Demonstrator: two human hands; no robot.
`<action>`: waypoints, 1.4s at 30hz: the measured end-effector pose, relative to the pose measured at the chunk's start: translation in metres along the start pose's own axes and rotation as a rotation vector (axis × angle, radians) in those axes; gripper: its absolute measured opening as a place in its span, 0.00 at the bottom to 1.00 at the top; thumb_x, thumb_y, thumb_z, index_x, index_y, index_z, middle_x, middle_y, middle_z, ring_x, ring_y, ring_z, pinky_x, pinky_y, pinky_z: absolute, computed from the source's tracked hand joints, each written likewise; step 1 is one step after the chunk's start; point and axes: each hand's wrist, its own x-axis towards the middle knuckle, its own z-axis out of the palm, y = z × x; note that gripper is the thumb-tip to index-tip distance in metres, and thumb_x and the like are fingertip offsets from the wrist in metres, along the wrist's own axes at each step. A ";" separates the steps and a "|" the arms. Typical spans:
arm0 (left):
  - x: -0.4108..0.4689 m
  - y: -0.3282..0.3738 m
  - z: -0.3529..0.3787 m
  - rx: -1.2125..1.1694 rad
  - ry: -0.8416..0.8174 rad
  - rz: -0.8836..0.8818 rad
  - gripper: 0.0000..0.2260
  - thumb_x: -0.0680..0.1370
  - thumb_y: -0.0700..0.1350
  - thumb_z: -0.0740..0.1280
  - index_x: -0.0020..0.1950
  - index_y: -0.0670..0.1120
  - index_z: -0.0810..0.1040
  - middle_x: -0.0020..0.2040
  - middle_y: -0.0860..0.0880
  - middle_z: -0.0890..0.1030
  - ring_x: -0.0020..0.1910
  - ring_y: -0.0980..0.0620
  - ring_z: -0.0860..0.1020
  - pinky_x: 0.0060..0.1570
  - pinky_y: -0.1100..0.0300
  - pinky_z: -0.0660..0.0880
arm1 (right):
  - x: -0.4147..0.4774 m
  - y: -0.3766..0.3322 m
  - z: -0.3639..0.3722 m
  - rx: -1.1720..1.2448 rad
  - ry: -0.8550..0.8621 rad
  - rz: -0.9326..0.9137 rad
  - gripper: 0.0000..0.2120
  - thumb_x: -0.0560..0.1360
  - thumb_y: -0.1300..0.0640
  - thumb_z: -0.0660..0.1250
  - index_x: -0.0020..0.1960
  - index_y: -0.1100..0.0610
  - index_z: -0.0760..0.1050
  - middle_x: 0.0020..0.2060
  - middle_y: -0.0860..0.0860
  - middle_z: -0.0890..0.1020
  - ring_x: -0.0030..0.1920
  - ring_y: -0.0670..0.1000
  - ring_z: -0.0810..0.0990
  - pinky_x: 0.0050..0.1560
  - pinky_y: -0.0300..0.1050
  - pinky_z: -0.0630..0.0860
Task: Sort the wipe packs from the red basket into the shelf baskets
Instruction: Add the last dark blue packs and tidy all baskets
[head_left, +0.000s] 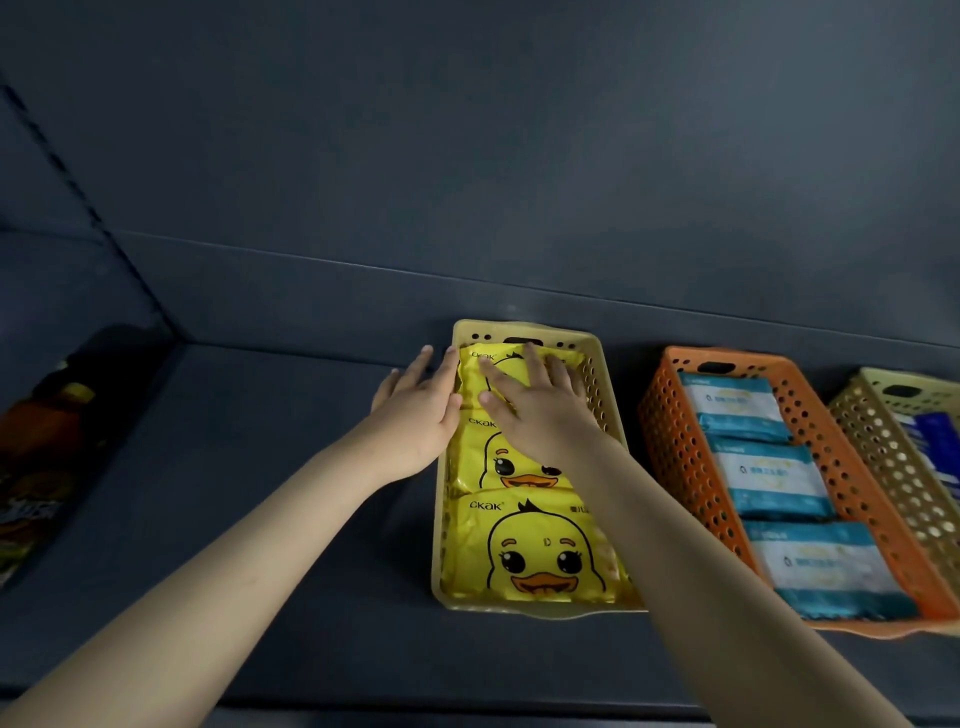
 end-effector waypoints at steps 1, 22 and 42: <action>-0.001 0.001 0.000 -0.002 0.001 -0.003 0.25 0.85 0.48 0.45 0.79 0.47 0.38 0.80 0.45 0.48 0.77 0.53 0.39 0.73 0.56 0.38 | -0.001 0.002 -0.003 0.047 -0.023 -0.010 0.27 0.78 0.33 0.38 0.76 0.34 0.43 0.78 0.55 0.42 0.77 0.64 0.42 0.74 0.62 0.41; 0.010 -0.013 0.013 -0.040 0.045 -0.001 0.25 0.84 0.51 0.45 0.79 0.50 0.39 0.79 0.43 0.45 0.78 0.50 0.44 0.75 0.53 0.40 | -0.004 0.009 0.005 0.066 -0.030 -0.092 0.23 0.81 0.38 0.38 0.74 0.32 0.38 0.77 0.46 0.36 0.76 0.57 0.33 0.73 0.60 0.38; 0.009 -0.013 0.014 -0.066 0.056 -0.002 0.25 0.84 0.51 0.45 0.79 0.50 0.40 0.79 0.42 0.49 0.78 0.50 0.45 0.76 0.51 0.42 | -0.026 0.008 0.008 0.176 -0.024 -0.009 0.24 0.81 0.39 0.39 0.75 0.35 0.37 0.77 0.48 0.34 0.75 0.54 0.31 0.76 0.57 0.40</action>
